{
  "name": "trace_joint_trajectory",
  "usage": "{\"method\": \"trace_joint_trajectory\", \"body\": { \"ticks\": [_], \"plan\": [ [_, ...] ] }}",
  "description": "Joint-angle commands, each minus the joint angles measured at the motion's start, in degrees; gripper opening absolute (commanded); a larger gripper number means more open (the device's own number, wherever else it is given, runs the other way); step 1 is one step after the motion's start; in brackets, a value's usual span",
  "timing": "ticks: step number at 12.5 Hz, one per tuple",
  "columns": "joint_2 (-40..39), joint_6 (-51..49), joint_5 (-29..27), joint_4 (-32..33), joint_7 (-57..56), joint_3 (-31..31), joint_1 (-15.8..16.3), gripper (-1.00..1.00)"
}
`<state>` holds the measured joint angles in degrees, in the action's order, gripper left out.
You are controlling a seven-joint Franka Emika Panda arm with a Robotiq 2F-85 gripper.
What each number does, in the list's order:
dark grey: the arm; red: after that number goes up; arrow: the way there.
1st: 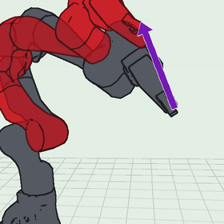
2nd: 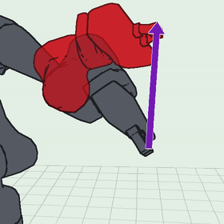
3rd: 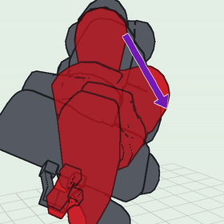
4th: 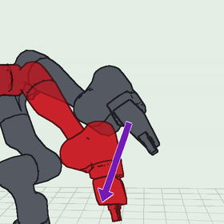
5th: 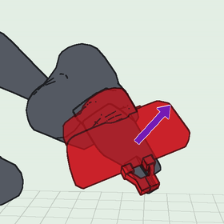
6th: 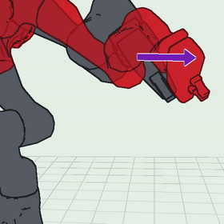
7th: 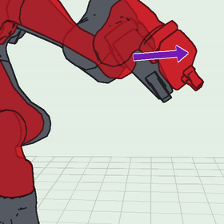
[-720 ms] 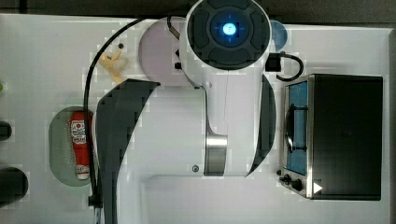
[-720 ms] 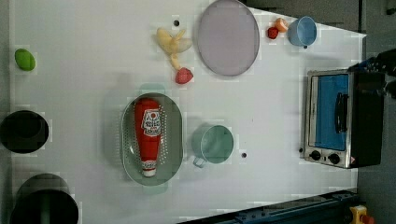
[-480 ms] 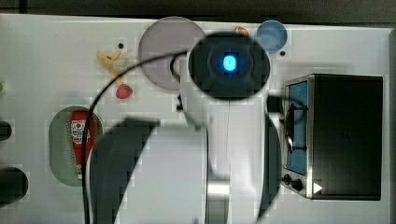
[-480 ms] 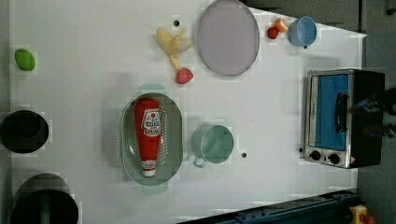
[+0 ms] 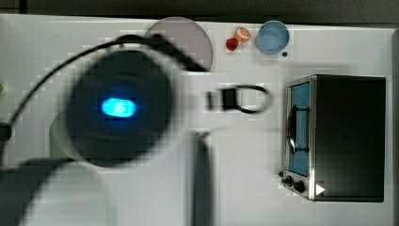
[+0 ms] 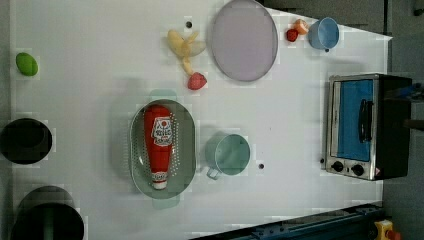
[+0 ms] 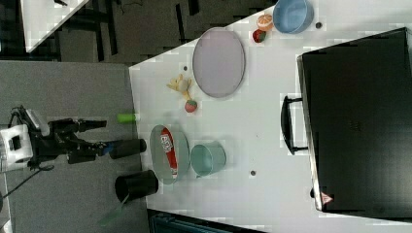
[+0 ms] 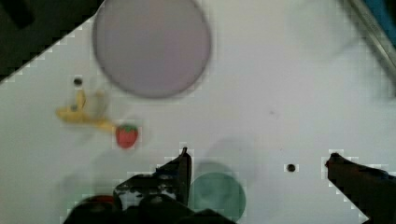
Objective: Pick ketchup from strainer and place it on the table
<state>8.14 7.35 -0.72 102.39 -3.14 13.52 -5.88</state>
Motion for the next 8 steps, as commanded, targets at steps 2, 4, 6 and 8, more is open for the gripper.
{"method": "trace_joint_trajectory", "body": {
  "ticks": [2,4,6,8],
  "plan": [
    [-6.52,2.46,-0.1,1.64,-0.68,12.03,4.59,1.0],
    [-9.51,5.29,0.03,1.79,0.51,17.4,5.18,1.0],
    [-12.76,7.91,0.1,2.8,1.77,21.78,5.82,1.0],
    [-15.9,11.83,0.68,4.9,2.68,24.96,6.66,1.0]
  ]
}}
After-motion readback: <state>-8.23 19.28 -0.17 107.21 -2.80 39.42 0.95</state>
